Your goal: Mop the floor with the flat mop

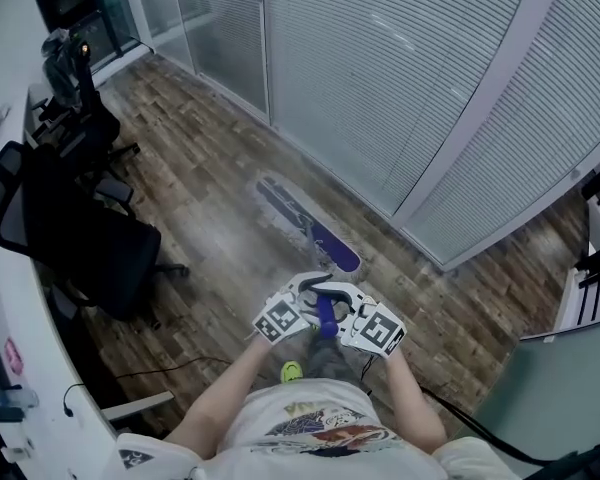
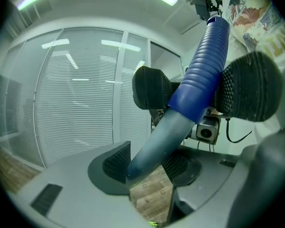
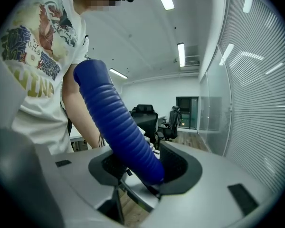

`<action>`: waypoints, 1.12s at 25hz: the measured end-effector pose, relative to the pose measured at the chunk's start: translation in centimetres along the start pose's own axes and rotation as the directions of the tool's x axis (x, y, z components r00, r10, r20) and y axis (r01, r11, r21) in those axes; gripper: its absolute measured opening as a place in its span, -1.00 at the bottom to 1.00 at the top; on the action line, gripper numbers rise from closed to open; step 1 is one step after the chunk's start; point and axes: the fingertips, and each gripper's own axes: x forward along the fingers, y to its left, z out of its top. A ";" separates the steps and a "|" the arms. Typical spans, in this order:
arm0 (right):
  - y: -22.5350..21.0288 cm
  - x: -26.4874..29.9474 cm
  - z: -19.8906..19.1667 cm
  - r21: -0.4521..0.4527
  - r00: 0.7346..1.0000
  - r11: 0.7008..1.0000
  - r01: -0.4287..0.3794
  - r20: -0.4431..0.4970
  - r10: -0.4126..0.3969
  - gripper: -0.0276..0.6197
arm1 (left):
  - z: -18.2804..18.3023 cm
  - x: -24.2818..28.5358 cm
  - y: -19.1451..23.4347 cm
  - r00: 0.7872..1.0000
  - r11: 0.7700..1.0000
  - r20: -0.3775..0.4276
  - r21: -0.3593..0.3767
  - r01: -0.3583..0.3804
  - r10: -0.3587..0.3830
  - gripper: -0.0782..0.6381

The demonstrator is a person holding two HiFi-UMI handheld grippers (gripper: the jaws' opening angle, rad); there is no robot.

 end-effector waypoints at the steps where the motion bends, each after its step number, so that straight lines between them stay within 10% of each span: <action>1: 0.7 -0.2 0.0 0.008 1.000 1.000 0.004 0.000 -0.004 -0.35 | -0.1 -0.3 -0.7 1.000 1.000 -0.003 0.003 0.006 -0.006 -0.32; 16: 11.9 -5.5 -0.8 0.012 1.000 1.000 0.003 -0.029 -0.003 -0.35 | -0.3 -2.8 -13.0 1.000 1.000 -0.016 -0.007 0.014 -0.014 -0.31; 28: 26.5 -19.1 -2.0 0.055 0.998 0.997 -0.056 -0.007 0.057 -0.33 | 1.1 -1.0 -32.3 0.999 0.999 -0.034 -0.011 -0.034 0.034 -0.31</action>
